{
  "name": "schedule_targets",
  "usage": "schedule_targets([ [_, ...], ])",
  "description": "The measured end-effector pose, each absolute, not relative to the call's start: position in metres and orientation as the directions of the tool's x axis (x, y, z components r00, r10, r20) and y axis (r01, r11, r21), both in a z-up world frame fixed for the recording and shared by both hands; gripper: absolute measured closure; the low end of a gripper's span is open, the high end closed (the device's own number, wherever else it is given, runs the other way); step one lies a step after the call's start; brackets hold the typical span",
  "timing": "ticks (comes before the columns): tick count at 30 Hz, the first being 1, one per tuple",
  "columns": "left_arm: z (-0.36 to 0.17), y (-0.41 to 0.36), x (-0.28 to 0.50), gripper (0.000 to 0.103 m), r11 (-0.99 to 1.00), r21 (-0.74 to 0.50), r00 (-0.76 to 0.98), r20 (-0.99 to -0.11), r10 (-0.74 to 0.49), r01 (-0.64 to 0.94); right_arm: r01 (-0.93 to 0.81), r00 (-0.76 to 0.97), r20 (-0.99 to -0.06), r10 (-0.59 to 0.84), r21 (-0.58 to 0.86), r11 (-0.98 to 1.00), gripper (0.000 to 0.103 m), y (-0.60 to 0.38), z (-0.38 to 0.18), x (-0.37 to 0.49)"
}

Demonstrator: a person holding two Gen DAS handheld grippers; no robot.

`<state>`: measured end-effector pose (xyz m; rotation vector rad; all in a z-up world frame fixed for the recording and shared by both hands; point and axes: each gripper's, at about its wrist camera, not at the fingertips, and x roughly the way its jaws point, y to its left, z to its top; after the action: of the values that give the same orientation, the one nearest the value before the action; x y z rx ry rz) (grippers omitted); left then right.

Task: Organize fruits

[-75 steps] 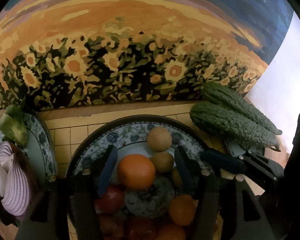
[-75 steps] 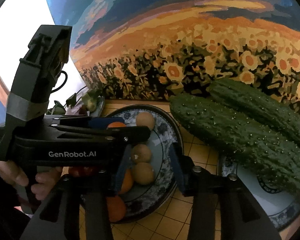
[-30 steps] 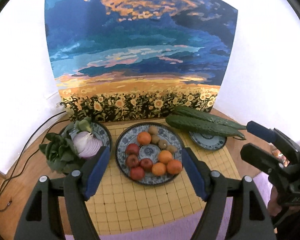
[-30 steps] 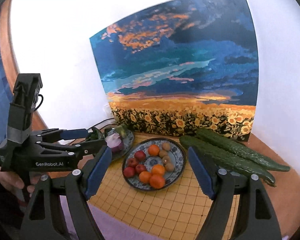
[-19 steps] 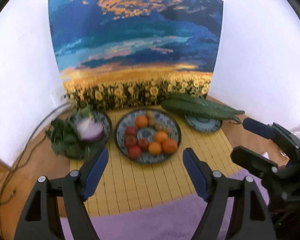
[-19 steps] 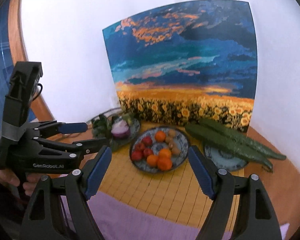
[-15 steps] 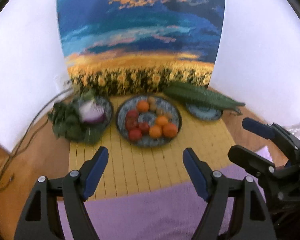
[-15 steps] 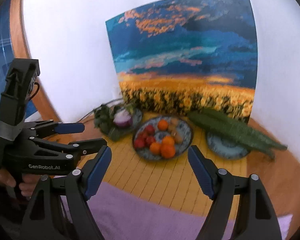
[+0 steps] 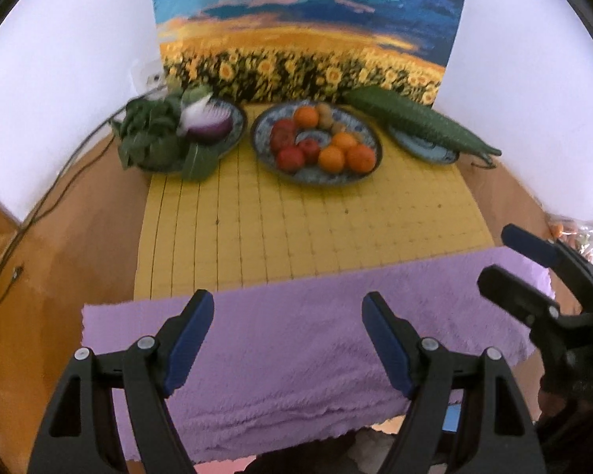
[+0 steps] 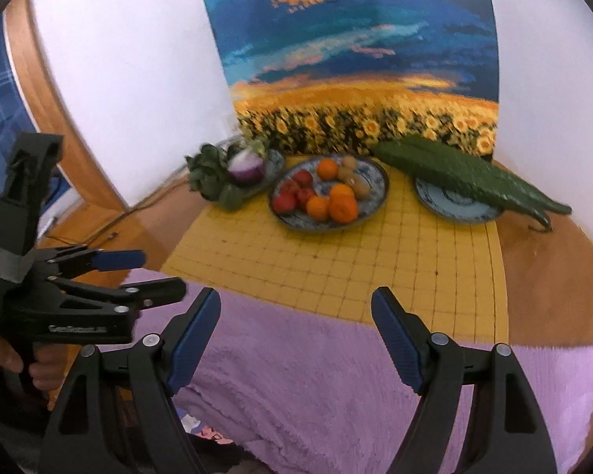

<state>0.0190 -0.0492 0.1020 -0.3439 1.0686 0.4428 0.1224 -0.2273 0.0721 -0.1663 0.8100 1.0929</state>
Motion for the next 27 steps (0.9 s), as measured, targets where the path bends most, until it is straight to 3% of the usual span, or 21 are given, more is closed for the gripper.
schedule_targets([
  [12, 0.05, -0.017, 0.036, 0.021, 0.853, -0.034, 0.326, -0.931, 0.162, -0.521, -0.777, 0.294, -0.8, 0.524, 0.12, 0.619, 0.023, -0.199, 0.017, 0.145],
  [18, 0.026, -0.014, 0.063, 0.021, 0.878, 0.046, 0.356, -0.903, 0.241, -0.476, -0.765, 0.379, -0.812, 0.444, -0.005, 0.644, 0.023, -0.178, -0.008, 0.164],
  [21, 0.015, -0.011, 0.078, 0.021, 0.876, 0.075, 0.373, -0.885, 0.28, -0.477, -0.756, 0.375, -0.817, 0.438, 0.004, 0.654, 0.023, -0.167, -0.019, 0.175],
  [26, 0.008, 0.003, 0.092, 0.009, 0.853, 0.093, 0.399, -0.855, 0.332, -0.513, -0.738, 0.39, -0.802, 0.453, 0.022, 0.674, 0.018, -0.148, -0.025, 0.186],
  [27, 0.007, 0.006, 0.094, 0.004, 0.848, 0.094, 0.4, -0.851, 0.34, -0.521, -0.736, 0.39, -0.803, 0.45, 0.021, 0.676, 0.013, -0.144, -0.026, 0.188],
])
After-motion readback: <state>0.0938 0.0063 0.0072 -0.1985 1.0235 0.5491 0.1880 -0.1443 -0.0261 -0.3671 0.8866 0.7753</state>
